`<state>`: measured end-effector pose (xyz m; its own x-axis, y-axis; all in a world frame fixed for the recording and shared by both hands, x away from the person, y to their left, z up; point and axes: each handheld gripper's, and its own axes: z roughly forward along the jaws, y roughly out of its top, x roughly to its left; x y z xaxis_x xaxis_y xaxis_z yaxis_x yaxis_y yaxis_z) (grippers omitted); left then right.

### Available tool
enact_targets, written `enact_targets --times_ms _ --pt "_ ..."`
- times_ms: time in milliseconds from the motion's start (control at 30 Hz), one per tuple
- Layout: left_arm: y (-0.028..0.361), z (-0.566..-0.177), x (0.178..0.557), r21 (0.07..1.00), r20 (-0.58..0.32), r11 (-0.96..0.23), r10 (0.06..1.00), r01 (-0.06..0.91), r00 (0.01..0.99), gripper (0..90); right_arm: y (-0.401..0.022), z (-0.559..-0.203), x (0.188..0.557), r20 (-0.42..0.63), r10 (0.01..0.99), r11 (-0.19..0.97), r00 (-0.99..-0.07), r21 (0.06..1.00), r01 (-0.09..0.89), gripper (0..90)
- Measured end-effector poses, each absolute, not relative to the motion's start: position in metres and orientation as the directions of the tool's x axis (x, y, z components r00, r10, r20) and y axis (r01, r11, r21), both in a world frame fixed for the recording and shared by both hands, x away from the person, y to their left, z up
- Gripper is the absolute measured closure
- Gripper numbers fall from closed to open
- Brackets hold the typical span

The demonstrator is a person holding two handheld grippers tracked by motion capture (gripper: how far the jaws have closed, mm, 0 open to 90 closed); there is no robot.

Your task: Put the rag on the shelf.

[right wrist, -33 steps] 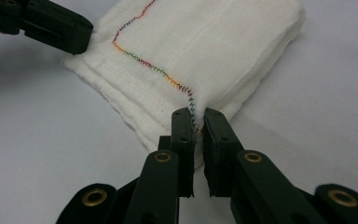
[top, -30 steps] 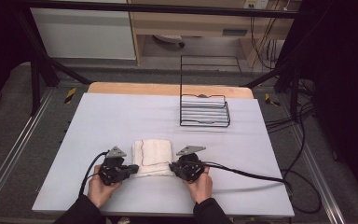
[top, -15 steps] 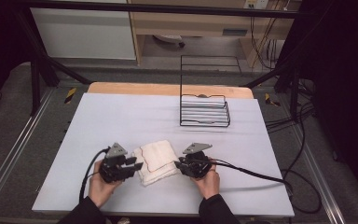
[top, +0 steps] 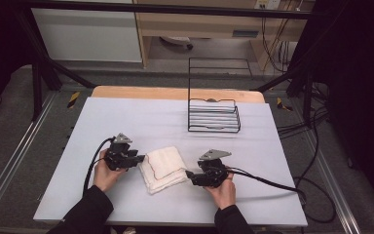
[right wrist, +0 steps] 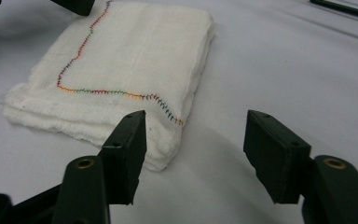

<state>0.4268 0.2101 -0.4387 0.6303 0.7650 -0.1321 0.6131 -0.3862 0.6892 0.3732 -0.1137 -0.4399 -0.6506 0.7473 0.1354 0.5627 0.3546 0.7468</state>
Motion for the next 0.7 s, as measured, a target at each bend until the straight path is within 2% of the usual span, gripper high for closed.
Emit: enact_targets --times_ms 33,67,100,167,233,267,300,367,467,700 --pt "0.209 -0.44 0.427 0.685 -0.141 -0.387 0.761 0.617 0.633 66.2 -0.111 -0.444 0.375 0.145 0.752 0.344 -0.643 0.745 0.571 44.6" --pt "0.209 -0.441 0.428 0.68 -0.152 -0.387 0.756 0.622 0.637 66.2 -0.111 -0.444 0.375 0.145 0.752 0.344 -0.643 0.745 0.571 44.6" --pt "0.209 -0.442 0.428 0.679 -0.163 -0.384 0.752 0.626 0.639 73.6 -0.108 -0.448 0.376 0.177 0.753 0.325 -0.634 0.738 0.592 49.6" --pt "0.207 -0.441 0.427 0.669 -0.167 -0.393 0.747 0.63 0.644 80.3 -0.105 -0.452 0.376 0.203 0.749 0.316 -0.631 0.728 0.609 54.8" --pt "0.207 -0.44 0.426 0.667 -0.159 -0.401 0.747 0.628 0.646 83.4 -0.102 -0.455 0.376 0.202 0.741 0.33 -0.64 0.721 0.609 62.6" --pt "0.207 -0.439 0.426 0.66 -0.161 -0.401 0.75 0.635 0.641 83.4 -0.102 -0.455 0.376 0.202 0.741 0.33 -0.64 0.721 0.609 62.6" --pt "0.207 -0.438 0.425 0.658 -0.169 -0.393 0.754 0.642 0.635 84.3 -0.1 -0.455 0.375 0.203 0.735 0.335 -0.646 0.72 0.607 66.5" --pt "0.209 -0.437 0.423 0.653 -0.172 -0.392 0.757 0.649 0.63 85.3 -0.097 -0.454 0.375 0.209 0.723 0.342 -0.659 0.72 0.604 80.6" --pt "0.213 -0.434 0.417 0.646 -0.177 -0.388 0.761 0.657 0.624 85.5 -0.098 -0.453 0.378 0.223 0.724 0.336 -0.653 0.712 0.617 84.1" --pt "0.216 -0.428 0.382 0.655 -0.188 -0.373 0.761 0.657 0.62 85.4 -0.099 -0.449 0.399 0.155 0.733 0.361 -0.662 0.736 0.572 85.0"
